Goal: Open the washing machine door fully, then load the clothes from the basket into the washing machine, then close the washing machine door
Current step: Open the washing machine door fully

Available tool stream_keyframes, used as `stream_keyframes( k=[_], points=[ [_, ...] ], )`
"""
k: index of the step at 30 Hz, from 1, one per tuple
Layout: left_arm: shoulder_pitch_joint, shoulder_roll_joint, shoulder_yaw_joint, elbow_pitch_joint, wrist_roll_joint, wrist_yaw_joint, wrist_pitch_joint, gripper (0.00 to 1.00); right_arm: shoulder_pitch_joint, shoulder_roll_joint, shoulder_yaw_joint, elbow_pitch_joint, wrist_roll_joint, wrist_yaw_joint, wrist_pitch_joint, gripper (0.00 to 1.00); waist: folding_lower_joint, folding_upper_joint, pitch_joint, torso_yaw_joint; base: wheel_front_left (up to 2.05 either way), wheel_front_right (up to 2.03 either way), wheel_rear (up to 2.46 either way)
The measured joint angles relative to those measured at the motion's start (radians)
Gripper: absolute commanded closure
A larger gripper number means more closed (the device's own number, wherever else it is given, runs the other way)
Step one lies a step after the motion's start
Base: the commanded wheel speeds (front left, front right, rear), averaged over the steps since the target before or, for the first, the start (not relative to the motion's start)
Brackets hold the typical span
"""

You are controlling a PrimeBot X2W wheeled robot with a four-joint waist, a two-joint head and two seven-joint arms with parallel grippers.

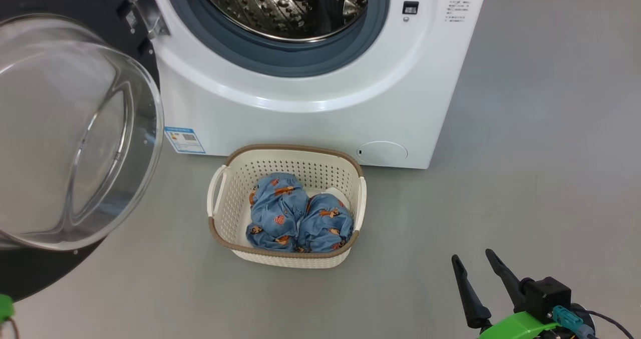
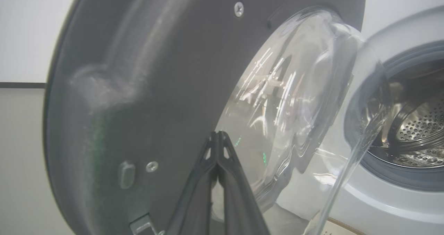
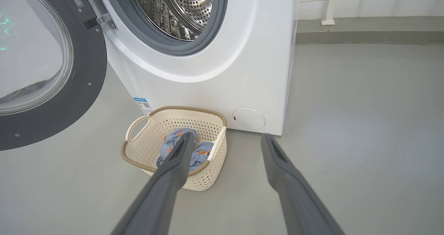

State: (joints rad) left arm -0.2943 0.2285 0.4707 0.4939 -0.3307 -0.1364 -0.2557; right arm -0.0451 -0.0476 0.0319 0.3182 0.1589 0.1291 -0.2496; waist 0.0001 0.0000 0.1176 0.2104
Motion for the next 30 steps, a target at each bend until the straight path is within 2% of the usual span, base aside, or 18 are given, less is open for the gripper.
stream_keyframes(
  k=[6, 13, 14, 15, 17, 18, 19, 30],
  points=[
    [0.076, -0.055, -0.047, -0.107, 0.000, 0.000, 0.000, 1.00, 0.003, 0.000, -0.003, 0.000, 0.002, 0.000, 0.000, 0.00, 0.0000, 0.0000, -0.016, 0.007, 0.00, 0.00, 0.00],
    [0.151, -0.072, -0.139, -0.235, 0.000, 0.000, 0.000, 1.00, 0.004, 0.000, -0.001, -0.002, 0.002, 0.000, 0.000, 0.00, 0.0000, 0.0000, -0.029, 0.007, 0.00, 0.00, 0.00],
    [0.159, -0.076, -0.152, -0.254, 0.000, 0.000, 0.000, 0.94, 0.004, 0.000, -0.002, -0.003, 0.002, 0.000, 0.000, 0.00, 0.0000, 0.0000, -0.031, 0.006, 0.00, 0.00, 0.00],
    [0.169, -0.079, -0.167, -0.274, 0.000, 0.000, 0.000, 0.73, 0.004, 0.000, -0.002, -0.004, 0.002, 0.000, 0.000, 0.00, 0.0000, 0.0001, -0.032, 0.006, 0.00, 0.00, 0.00],
    [0.187, -0.087, -0.188, -0.305, 0.000, 0.000, 0.000, 0.38, 0.005, 0.000, -0.003, -0.006, 0.002, 0.000, 0.000, 0.00, 0.0000, 0.0000, -0.034, 0.003, 0.00, 0.00, 0.00],
    [0.197, -0.089, -0.196, -0.316, 0.000, 0.000, 0.000, 0.16, 0.005, 0.000, -0.004, -0.007, 0.002, 0.000, 0.000, 0.00, 0.0000, 0.0000, -0.034, 0.000, 0.00, 0.00, 0.00],
    [0.207, -0.089, -0.205, -0.326, 0.000, 0.000, 0.000, 0.00, 0.005, 0.000, -0.005, -0.011, 0.002, 0.000, 0.000, 0.00, 0.0000, 0.0000, -0.035, -0.003, 0.00, 0.00, 0.00],
    [0.287, -0.109, -0.285, -0.381, -0.003, 0.001, 0.000, 0.00, 0.025, 0.000, -0.001, -0.074, -0.009, 0.000, 0.000, 0.00, 0.0000, 0.0000, -0.054, -0.057, 0.00, 0.00, 0.00]
  ],
)
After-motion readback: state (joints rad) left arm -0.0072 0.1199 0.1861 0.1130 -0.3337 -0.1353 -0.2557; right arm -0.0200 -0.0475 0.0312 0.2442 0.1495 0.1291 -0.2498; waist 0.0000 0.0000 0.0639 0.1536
